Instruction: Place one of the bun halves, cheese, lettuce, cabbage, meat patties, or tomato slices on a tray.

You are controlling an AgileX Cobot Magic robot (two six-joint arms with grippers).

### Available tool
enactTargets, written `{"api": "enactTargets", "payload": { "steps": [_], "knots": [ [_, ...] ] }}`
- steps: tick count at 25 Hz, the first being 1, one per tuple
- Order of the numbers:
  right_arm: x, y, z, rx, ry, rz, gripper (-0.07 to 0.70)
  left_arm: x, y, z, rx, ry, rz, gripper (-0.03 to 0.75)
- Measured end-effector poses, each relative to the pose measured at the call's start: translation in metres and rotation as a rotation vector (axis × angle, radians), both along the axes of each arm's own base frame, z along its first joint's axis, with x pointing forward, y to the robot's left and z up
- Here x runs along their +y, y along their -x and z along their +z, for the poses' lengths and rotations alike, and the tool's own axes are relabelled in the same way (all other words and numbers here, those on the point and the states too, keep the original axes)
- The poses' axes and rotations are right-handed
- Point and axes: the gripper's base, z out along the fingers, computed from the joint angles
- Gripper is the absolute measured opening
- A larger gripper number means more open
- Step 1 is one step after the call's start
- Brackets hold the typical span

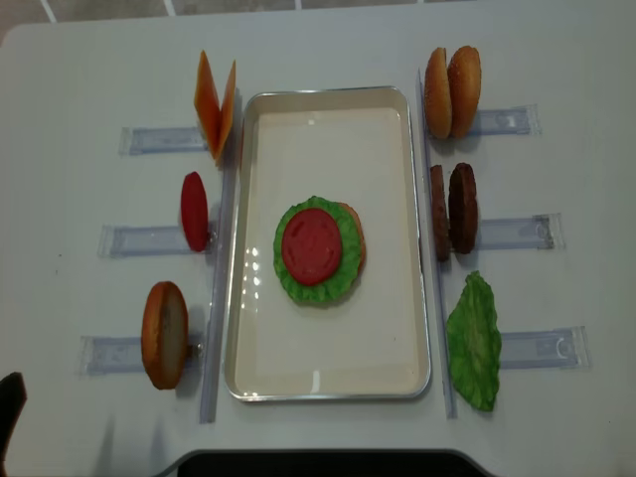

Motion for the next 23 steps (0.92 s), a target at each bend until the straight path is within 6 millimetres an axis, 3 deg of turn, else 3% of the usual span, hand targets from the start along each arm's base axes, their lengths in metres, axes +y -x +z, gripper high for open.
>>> {"api": "enactTargets", "payload": {
  "steps": [23],
  "knots": [
    [0.0000,0.0000,0.0000,0.000,0.000,0.000,0.328,-0.0028,0.0046,-0.0018,-0.023,-0.016,-0.053,0.515]
  ]
}}
